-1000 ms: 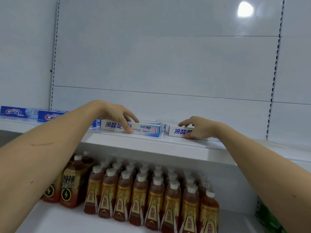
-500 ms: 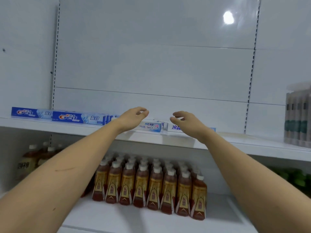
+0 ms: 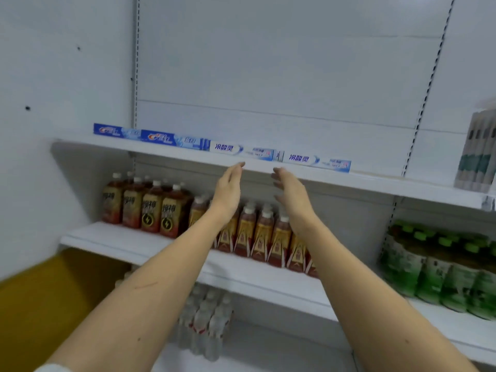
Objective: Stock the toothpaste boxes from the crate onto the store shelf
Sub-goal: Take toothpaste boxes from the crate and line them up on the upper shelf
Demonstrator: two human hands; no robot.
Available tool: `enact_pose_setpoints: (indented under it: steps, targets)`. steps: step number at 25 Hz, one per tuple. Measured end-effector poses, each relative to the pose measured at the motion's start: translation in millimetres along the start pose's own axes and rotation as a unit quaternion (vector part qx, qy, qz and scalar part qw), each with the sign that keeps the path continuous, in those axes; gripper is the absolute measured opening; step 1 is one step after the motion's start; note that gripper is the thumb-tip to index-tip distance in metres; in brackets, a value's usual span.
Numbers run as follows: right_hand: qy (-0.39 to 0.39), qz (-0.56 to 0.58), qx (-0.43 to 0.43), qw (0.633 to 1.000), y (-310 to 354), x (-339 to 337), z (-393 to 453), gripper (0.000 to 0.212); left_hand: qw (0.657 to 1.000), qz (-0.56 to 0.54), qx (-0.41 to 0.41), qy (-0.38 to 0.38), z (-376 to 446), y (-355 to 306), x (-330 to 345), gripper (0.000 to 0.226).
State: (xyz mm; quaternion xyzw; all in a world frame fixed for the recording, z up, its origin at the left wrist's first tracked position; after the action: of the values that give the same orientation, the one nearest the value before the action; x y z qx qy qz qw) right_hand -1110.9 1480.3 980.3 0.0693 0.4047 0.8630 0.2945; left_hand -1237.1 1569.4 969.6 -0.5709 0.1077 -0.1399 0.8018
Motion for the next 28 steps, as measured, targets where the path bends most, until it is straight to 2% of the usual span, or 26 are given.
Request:
enact_pose_setpoints:
  steps: [6,11,19,21,23,24,25,26,28]
  targets:
    - [0.09,0.039,0.15,0.984,-75.7,22.1,-146.0,0.055,0.983,0.049,-0.174,0.017,-106.7,114.3,11.4,0.05]
    - [0.122,0.039,0.283,0.951,-142.6,46.6,-261.2,0.059,0.941,0.059,-0.33,0.035,-187.0,221.2,-9.7,0.053]
    - [0.098,0.0,0.441,0.892,-242.3,83.4,-375.1,0.062,0.875,0.081,-0.47,0.083,-247.7,373.9,-65.1,0.057]
    - [0.07,0.005,0.489,0.87,-259.5,100.5,-396.3,0.048,0.85,0.073,-0.511,0.106,-258.0,417.4,-84.0,0.061]
    - [0.041,0.008,0.523,0.851,-275.2,118.8,-417.7,0.043,0.822,0.067,-0.558,0.095,-266.5,462.6,-99.3,0.082]
    - [0.033,0.006,0.541,0.841,-284.6,127.0,-432.2,0.048,0.807,0.07,-0.579,0.093,-272.0,487.2,-105.1,0.098]
    - [0.021,0.011,0.561,0.827,-292.0,132.4,-446.7,0.052,0.795,0.074,-0.595,0.094,-276.9,504.7,-107.2,0.104]
    - [0.01,0.019,0.589,0.808,-298.8,135.5,-462.3,0.052,0.78,0.077,-0.612,0.106,-284.4,521.8,-105.4,0.1]
    - [-0.004,0.044,0.63,0.776,-306.5,139.2,-492.5,0.049,0.757,0.072,-0.637,0.126,-301.4,538.1,-100.5,0.075]
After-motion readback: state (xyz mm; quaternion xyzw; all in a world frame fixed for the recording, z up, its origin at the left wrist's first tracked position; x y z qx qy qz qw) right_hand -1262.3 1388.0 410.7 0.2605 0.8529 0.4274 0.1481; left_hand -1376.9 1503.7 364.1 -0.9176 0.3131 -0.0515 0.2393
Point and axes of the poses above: each hand's wrist, its own z-axis towards the middle knuckle, its own x-axis out of the palm, y = z × x, the point moved 4 cm from there along z, towards the middle knuckle, and after that the axes turned 14 degrees about -x, right-handed, at the moved point
